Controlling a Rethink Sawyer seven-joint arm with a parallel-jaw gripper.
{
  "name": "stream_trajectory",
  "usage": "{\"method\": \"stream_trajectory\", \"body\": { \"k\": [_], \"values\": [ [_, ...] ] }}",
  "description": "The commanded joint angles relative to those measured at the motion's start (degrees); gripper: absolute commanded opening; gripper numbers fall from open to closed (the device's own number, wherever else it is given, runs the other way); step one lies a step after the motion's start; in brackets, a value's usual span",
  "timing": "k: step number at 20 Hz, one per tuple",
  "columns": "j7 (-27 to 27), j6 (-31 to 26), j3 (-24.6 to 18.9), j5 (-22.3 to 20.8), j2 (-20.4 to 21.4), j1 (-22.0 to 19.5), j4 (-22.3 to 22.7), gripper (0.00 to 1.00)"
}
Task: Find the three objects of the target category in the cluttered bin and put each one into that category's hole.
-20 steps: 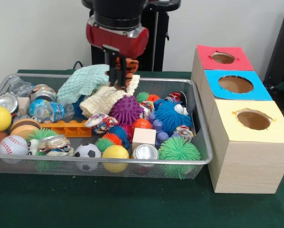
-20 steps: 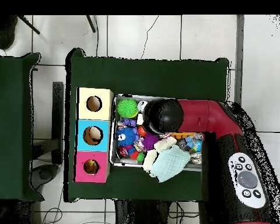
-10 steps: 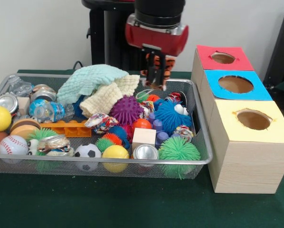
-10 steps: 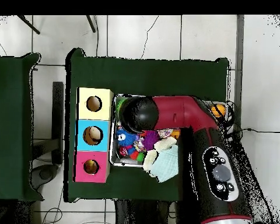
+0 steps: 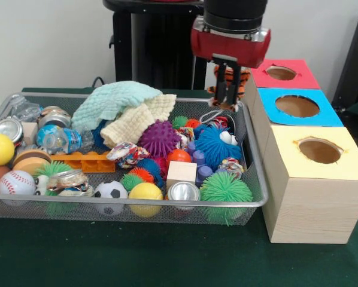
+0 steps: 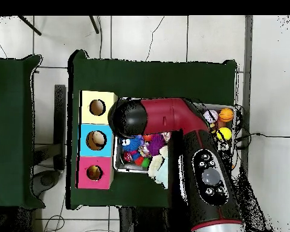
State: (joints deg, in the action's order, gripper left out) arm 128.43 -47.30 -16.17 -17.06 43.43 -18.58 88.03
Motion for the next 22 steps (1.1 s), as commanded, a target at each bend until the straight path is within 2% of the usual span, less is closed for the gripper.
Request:
{"method": "stream_trajectory", "body": {
  "k": [1,12,22],
  "values": [
    [4.13,-4.69,1.68,2.53,0.25,0.92,6.22,0.00],
    [7.28,-0.13,3.30,3.22,-1.21,4.71,7.89,0.00],
    [12.46,1.11,5.87,5.13,-3.98,11.08,5.35,0.00]
  ]
}}
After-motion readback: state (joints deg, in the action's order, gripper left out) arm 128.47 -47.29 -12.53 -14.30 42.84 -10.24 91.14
